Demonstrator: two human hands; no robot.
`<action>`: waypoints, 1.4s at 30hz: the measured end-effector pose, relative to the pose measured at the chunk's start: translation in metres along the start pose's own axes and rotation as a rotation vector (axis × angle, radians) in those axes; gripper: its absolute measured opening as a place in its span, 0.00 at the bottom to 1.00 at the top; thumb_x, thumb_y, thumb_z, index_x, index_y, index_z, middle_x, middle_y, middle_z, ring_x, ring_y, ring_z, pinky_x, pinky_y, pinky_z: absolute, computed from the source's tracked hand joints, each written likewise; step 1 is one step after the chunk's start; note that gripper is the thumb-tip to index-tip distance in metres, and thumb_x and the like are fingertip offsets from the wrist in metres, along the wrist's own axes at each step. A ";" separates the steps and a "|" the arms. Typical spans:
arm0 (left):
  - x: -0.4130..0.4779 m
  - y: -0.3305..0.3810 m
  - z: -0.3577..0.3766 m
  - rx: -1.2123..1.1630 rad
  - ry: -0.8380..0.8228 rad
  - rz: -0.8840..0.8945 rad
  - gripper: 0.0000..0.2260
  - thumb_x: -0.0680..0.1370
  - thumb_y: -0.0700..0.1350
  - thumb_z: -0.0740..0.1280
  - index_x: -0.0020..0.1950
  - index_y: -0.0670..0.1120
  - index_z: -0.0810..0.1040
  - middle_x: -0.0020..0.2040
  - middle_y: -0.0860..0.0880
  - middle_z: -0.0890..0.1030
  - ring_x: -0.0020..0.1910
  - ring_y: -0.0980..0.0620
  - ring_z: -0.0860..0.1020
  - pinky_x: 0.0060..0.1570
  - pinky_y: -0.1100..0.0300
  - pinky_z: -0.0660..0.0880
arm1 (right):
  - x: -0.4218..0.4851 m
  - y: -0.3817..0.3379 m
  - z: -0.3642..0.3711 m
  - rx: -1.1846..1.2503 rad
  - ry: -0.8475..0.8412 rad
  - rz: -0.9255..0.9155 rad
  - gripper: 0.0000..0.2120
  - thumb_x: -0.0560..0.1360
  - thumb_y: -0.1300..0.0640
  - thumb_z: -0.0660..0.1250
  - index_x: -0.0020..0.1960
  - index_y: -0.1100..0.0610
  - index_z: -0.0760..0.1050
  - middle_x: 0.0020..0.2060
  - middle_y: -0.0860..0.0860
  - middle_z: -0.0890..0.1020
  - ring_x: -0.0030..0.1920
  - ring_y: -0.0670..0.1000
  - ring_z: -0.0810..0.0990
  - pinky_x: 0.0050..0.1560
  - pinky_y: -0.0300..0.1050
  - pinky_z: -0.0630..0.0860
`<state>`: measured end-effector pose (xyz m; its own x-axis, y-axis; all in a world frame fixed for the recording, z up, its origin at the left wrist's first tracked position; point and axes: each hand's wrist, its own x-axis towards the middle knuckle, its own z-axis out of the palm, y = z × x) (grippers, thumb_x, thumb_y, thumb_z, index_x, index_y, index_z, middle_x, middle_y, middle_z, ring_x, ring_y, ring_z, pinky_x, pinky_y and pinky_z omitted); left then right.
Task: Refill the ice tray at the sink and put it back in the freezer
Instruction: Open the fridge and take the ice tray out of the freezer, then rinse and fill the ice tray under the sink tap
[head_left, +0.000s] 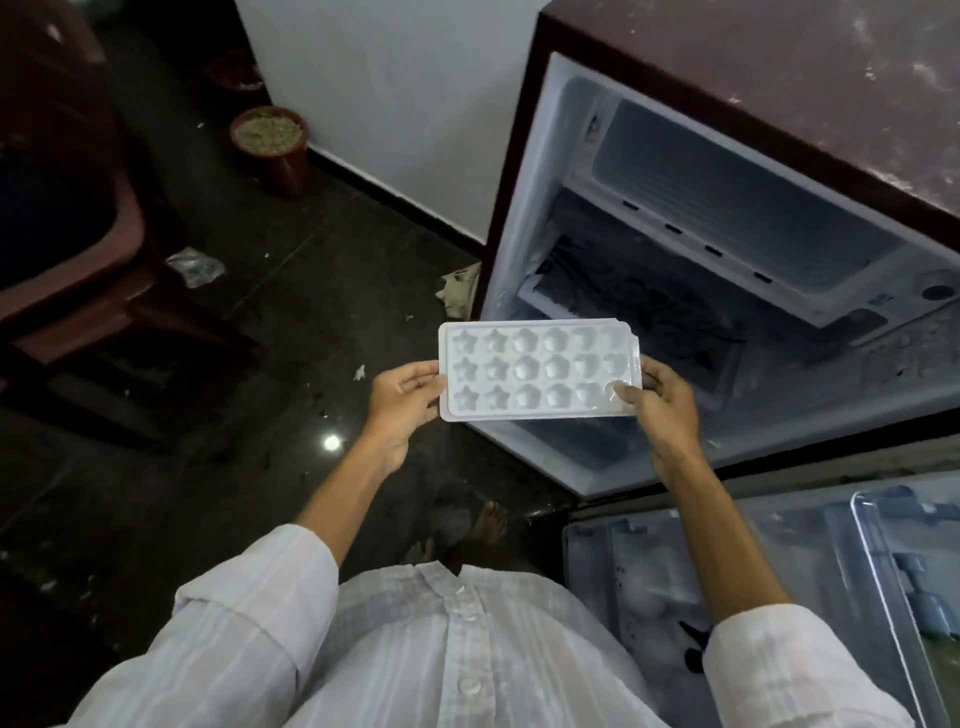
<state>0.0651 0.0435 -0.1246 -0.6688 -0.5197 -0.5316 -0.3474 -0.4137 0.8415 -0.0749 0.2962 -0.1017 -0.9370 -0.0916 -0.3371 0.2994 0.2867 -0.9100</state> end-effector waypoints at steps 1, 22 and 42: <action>-0.005 -0.004 -0.009 -0.019 0.026 0.003 0.06 0.79 0.37 0.70 0.53 0.46 0.82 0.49 0.48 0.86 0.47 0.54 0.86 0.42 0.62 0.82 | -0.002 0.002 0.007 -0.004 -0.021 0.003 0.13 0.74 0.63 0.71 0.55 0.49 0.78 0.48 0.44 0.85 0.48 0.43 0.83 0.43 0.33 0.77; -0.155 -0.105 -0.090 -0.407 0.931 -0.083 0.13 0.81 0.38 0.67 0.63 0.47 0.82 0.58 0.49 0.85 0.57 0.50 0.83 0.58 0.47 0.80 | -0.016 0.025 0.170 -0.376 -0.860 -0.145 0.09 0.75 0.56 0.72 0.54 0.48 0.80 0.44 0.45 0.86 0.44 0.43 0.85 0.43 0.36 0.79; -0.320 -0.167 -0.149 -0.880 1.589 0.057 0.12 0.81 0.39 0.65 0.60 0.51 0.82 0.57 0.52 0.85 0.58 0.53 0.83 0.61 0.46 0.79 | -0.218 0.023 0.320 -0.587 -1.607 -0.344 0.17 0.75 0.59 0.72 0.63 0.53 0.78 0.47 0.43 0.86 0.47 0.44 0.85 0.45 0.38 0.81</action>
<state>0.4355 0.1674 -0.1093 0.7102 -0.4675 -0.5264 0.4135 -0.3281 0.8493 0.1942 0.0174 -0.1260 0.2656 -0.8870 -0.3776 -0.2979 0.2970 -0.9072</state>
